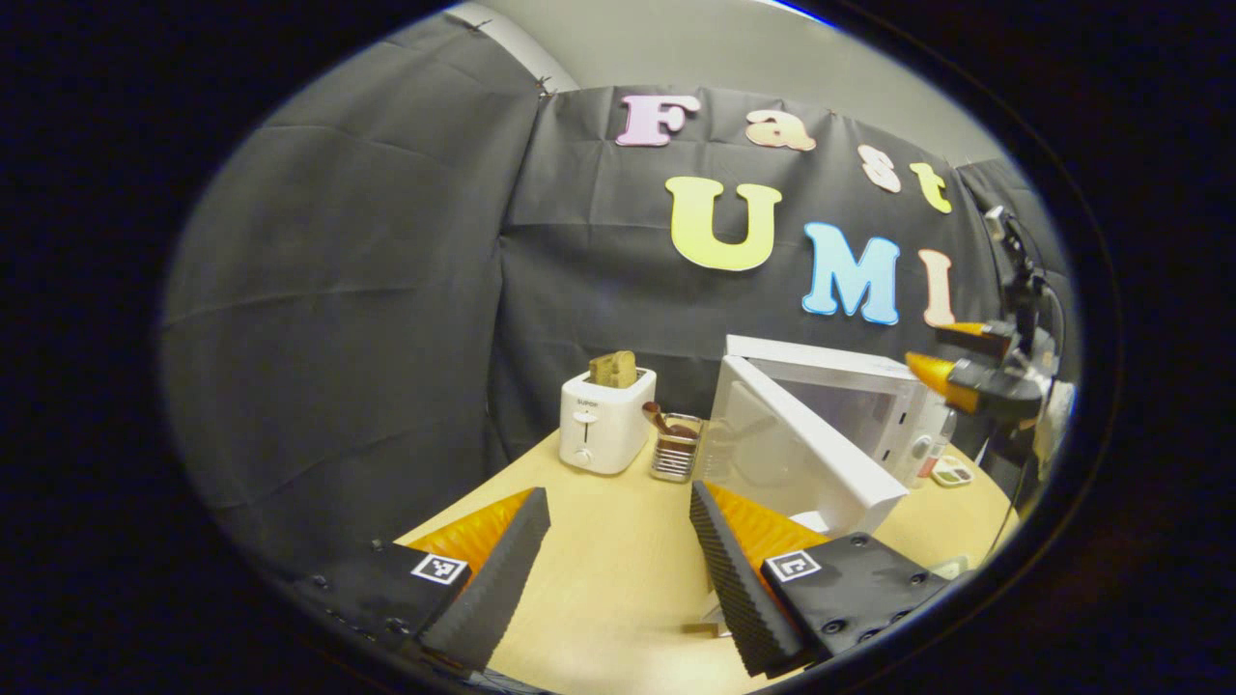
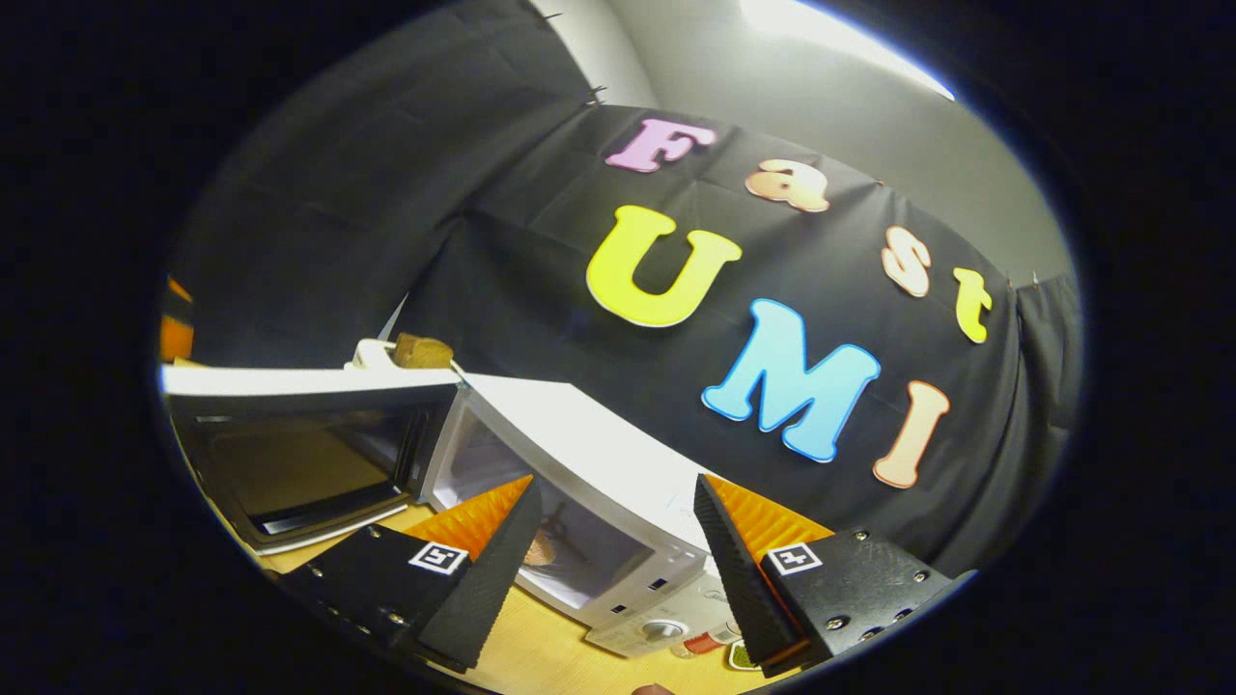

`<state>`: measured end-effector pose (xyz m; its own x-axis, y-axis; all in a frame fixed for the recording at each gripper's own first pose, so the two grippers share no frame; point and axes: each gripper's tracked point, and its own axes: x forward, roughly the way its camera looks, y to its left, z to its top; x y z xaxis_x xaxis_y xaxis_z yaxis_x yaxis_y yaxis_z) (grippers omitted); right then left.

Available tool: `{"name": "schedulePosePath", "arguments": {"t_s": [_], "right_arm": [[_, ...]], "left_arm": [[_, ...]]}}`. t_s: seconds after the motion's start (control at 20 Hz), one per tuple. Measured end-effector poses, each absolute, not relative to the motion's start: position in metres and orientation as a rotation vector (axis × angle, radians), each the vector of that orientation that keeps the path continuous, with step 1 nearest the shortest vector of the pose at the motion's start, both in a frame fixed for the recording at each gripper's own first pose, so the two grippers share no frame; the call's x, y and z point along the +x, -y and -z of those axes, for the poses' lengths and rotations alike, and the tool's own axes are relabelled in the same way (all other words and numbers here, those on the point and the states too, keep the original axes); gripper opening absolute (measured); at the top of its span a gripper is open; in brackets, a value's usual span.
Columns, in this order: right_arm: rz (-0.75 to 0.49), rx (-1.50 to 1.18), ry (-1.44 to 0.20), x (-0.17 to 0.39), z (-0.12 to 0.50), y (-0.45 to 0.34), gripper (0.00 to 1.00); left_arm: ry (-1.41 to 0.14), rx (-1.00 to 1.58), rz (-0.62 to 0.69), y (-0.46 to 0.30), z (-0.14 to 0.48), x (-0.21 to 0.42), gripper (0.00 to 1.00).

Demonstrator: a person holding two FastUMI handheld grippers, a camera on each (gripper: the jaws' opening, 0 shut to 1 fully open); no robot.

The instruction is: Open the microwave oven with the left hand, put the food in, and close the microwave oven.

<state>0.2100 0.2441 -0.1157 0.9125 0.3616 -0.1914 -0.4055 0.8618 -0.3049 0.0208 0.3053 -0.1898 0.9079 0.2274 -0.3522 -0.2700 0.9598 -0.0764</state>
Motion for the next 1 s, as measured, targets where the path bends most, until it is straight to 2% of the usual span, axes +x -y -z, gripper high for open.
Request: {"name": "schedulePosePath", "arguments": {"t_s": [0.05, 0.2, 0.25, 0.35, 0.5, 0.6, 0.75, 1.0], "right_arm": [[-0.385, -0.302, -0.122, 0.203, 0.101, -0.232, 0.97], [-0.329, -0.259, -0.086, 0.188, 0.069, -0.194, 0.96], [-0.310, -0.264, -0.077, 0.185, 0.061, -0.182, 0.96], [-0.277, -0.265, -0.062, 0.179, 0.047, -0.161, 0.96], [-0.232, -0.260, -0.049, 0.171, 0.031, -0.130, 0.96], [-0.209, -0.257, -0.045, 0.167, 0.027, -0.114, 0.96], [-0.184, -0.260, -0.049, 0.155, 0.023, -0.091, 0.96], [-0.141, -0.264, -0.053, 0.133, 0.018, -0.054, 0.96]], "left_arm": [[-0.356, -0.123, -0.260, -0.305, 0.196, 0.023, 0.98], [-0.377, -0.134, -0.280, -0.305, 0.214, 0.032, 0.98], [-0.393, -0.137, -0.279, -0.303, 0.225, 0.034, 0.93], [-0.424, -0.138, -0.282, -0.297, 0.236, 0.035, 0.72], [-0.467, -0.153, -0.257, -0.275, 0.248, 0.035, 0.17], [-0.470, -0.159, -0.260, -0.264, 0.248, 0.036, 0.08], [-0.476, -0.115, -0.252, -0.239, 0.243, 0.032, 0.07], [-0.457, -0.091, -0.105, -0.171, 0.233, 0.054, 0.07]]}}
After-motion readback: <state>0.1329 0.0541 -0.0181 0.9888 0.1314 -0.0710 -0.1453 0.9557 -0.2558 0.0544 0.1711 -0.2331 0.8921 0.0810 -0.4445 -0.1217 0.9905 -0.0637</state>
